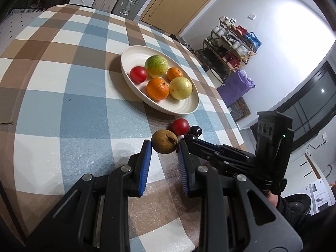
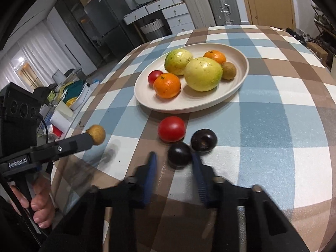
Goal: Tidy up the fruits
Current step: 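Grasp a dark plum with the right tool while the left tool holds the kiwi, then carry the kiwi and plum onto the plate and open both tools, then withdraw both tools toward the last tomato and plum, then grasp the last dark plum with the right tool and lift it, then grasp the last red tomato with the left tool while the right tool holds the plum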
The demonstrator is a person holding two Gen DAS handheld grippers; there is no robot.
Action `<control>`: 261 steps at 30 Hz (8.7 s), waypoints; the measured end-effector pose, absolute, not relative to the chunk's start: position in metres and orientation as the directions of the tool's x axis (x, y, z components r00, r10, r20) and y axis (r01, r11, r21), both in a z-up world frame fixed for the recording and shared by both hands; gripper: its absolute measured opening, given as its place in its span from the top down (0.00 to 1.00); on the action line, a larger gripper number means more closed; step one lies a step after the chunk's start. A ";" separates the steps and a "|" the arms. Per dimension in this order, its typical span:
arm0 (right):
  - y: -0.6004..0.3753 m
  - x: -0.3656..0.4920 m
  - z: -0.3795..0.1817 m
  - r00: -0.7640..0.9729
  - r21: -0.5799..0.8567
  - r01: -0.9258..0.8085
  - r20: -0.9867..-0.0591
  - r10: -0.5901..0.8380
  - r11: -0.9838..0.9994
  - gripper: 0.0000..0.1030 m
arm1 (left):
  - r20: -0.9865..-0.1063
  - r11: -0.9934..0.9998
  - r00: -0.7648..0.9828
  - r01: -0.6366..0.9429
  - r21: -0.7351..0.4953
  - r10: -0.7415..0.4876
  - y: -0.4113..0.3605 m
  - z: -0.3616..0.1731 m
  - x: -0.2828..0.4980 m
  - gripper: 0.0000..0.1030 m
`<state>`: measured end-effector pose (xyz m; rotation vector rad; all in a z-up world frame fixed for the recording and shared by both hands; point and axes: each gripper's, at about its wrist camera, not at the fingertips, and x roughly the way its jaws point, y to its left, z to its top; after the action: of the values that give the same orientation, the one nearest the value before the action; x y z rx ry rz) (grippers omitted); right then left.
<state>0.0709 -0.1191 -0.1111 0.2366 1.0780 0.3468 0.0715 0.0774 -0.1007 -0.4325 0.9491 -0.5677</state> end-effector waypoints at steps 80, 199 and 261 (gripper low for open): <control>-0.186 0.264 -0.096 0.474 0.419 -0.215 -0.745 0.470 0.882 0.74 | -0.708 0.819 0.411 0.292 -0.494 -0.574 -0.032 -0.081 0.329 0.78; -0.167 0.078 -0.104 0.490 0.372 -0.258 -0.745 0.453 0.892 0.91 | -0.794 0.942 0.507 0.163 -0.294 -0.335 -0.003 -0.114 0.110 0.02; -0.198 0.087 -0.091 0.532 0.448 -0.231 -0.685 0.498 0.864 0.75 | -0.793 0.881 0.395 0.300 -0.367 -0.465 -0.050 -0.121 0.135 0.73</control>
<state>0.0875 -0.1985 -0.0908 0.3213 0.9124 0.4438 0.1351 -0.0499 -0.1208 -0.1751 1.0597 -0.4876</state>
